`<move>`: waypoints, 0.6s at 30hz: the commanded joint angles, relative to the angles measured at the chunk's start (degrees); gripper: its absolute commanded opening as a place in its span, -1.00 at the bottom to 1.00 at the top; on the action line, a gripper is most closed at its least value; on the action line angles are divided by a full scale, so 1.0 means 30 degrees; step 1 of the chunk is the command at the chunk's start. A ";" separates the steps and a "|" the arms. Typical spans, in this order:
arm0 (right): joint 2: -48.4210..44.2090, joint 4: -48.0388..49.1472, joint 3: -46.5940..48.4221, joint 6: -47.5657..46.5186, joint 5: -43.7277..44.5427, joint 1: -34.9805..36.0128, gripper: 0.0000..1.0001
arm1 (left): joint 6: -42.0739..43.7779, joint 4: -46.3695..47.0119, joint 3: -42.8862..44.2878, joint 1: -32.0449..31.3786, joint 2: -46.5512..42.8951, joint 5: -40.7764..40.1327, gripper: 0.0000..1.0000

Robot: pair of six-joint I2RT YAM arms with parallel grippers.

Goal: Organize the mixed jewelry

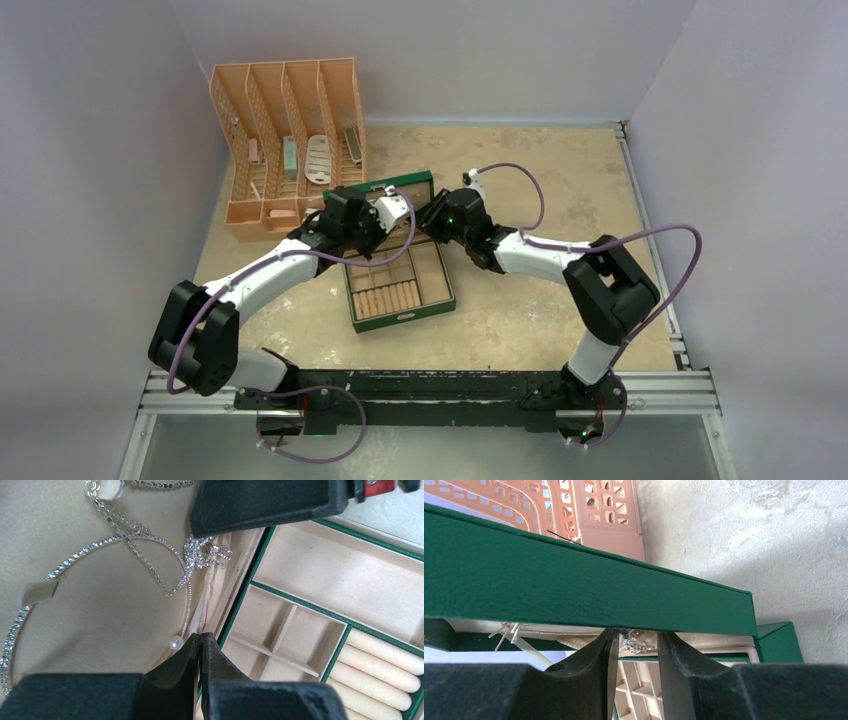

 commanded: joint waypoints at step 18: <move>-0.1076 -0.0157 0.0211 -0.1036 0.0843 0.0532 0.00 | 0.0194 0.0342 0.0602 -0.0179 -0.0820 0.2791 -1.00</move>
